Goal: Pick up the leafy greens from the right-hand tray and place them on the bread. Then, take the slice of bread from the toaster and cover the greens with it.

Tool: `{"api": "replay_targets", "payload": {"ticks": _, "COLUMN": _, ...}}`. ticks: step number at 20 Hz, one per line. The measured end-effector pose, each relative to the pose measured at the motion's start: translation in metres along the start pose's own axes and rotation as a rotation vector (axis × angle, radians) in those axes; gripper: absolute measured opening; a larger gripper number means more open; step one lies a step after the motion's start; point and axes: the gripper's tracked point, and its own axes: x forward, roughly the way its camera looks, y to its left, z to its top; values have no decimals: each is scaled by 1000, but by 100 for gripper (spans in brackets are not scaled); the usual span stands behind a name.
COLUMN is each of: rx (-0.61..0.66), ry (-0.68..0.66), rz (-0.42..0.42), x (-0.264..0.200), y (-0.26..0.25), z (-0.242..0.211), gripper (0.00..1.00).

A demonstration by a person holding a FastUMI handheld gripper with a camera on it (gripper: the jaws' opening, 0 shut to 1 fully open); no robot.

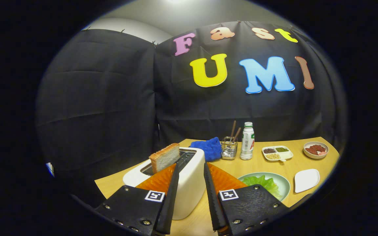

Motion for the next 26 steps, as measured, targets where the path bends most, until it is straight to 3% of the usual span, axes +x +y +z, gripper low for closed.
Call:
{"api": "replay_targets", "payload": {"ticks": 8, "rx": -28, "ry": 26, "rz": 15, "x": 28, "y": 47, "z": -9, "gripper": 46}}
{"api": "replay_targets", "payload": {"ticks": 16, "rx": -48, "ry": 20, "rz": -81, "x": 60, "y": 56, "z": -13, "gripper": 46}}
{"api": "replay_targets", "payload": {"ticks": 17, "rx": -45, "ry": 26, "rz": -92, "x": 62, "y": 55, "z": -15, "gripper": 45}}
{"api": "replay_targets", "payload": {"ticks": 19, "rx": 17, "ry": 29, "rz": -77, "x": 60, "y": 56, "z": -19, "gripper": 17}}
{"api": "replay_targets", "payload": {"ticks": 21, "rx": 37, "ry": 21, "rz": -76, "x": 66, "y": 55, "z": -12, "gripper": 17}}
{"api": "replay_targets", "payload": {"ticks": 23, "rx": 52, "ry": 26, "rz": -61, "x": 71, "y": 54, "z": -14, "gripper": 5}}
{"api": "replay_targets", "payload": {"ticks": 26, "rx": 53, "ry": 6, "rz": -57, "x": 70, "y": 54, "z": -7, "gripper": 5}}
